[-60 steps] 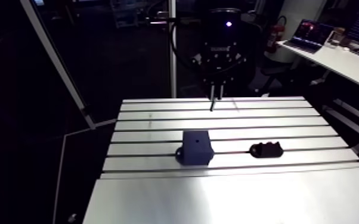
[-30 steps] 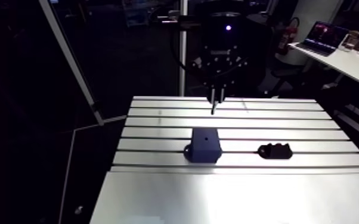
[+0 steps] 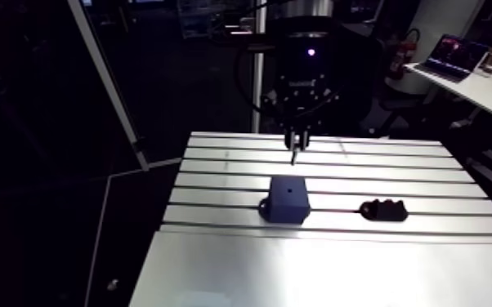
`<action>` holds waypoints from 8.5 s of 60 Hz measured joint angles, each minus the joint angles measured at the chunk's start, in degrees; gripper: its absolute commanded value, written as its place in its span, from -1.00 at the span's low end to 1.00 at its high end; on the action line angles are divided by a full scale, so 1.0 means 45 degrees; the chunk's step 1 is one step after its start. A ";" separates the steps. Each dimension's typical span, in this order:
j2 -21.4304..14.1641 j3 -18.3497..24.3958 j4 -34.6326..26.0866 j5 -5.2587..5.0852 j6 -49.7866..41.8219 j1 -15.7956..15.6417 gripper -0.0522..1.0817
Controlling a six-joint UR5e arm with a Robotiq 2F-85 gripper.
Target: Pick up the M10 bolt and insert it into the hole until fully seated.
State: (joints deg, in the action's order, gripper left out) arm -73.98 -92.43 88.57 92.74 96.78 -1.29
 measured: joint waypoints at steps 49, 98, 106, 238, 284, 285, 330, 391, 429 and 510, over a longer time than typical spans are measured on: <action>0.0197 -0.0678 0.0574 -0.0012 0.0007 -0.0005 0.99; 0.0394 -0.0932 0.0931 0.0004 0.0036 0.0036 0.99; 0.0428 -0.0948 0.0941 0.0005 0.0030 0.0046 0.99; 0.0731 -0.1091 0.1404 0.0020 0.0159 0.0111 0.99; 0.0601 -0.1112 0.1242 -0.0021 0.0182 0.0093 0.99; 0.0598 -0.1115 0.1241 -0.0022 0.0181 0.0090 0.99; 0.0682 -0.1219 0.1305 -0.0014 0.0105 0.0032 0.99; 0.0744 -0.1315 0.1406 0.0021 0.0161 0.0074 0.99; 0.0859 -0.1585 0.1588 0.0009 0.0112 0.0101 -0.90; -0.1599 0.1470 -0.0258 -0.0154 0.0239 0.1166 -0.89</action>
State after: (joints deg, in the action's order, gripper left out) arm -81.17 -85.82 87.41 92.05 97.86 3.96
